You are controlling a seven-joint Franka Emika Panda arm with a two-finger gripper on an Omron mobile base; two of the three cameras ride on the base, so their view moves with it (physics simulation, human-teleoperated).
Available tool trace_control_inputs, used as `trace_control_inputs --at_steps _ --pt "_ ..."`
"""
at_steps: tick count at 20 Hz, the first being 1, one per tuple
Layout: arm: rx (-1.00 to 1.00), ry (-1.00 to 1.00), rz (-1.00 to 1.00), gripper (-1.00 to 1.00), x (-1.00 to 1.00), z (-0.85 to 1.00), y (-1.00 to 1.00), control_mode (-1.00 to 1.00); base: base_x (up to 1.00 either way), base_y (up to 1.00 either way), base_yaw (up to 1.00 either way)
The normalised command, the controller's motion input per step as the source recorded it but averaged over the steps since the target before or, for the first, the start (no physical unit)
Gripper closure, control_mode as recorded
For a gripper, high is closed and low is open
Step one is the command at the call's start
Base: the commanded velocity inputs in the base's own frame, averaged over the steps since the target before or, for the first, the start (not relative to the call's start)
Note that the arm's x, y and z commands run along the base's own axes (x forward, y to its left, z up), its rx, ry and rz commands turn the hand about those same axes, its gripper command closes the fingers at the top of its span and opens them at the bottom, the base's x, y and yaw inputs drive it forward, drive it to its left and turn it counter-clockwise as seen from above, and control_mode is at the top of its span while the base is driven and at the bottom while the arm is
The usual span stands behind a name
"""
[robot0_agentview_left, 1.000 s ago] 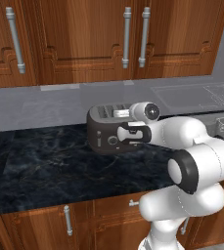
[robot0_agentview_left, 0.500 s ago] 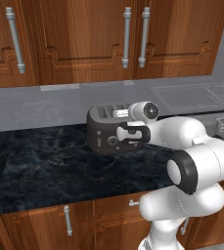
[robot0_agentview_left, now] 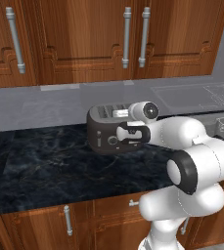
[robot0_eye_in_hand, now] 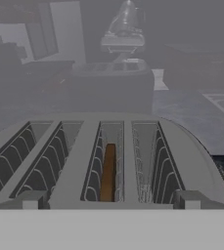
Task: Start the toaster. Once the lever pops up, take the bread to the plate on the dining counter.
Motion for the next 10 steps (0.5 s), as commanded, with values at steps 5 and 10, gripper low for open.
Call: trace_control_inputs --at_steps 5,10 --pt "0.0 0.0 0.0 -1.0 0.0 0.0 0.0 -1.0 0.0 0.0 0.0" --pt "0.0 0.0 0.0 -1.0 0.0 0.0 0.0 -1.0 0.0 0.0 0.0"
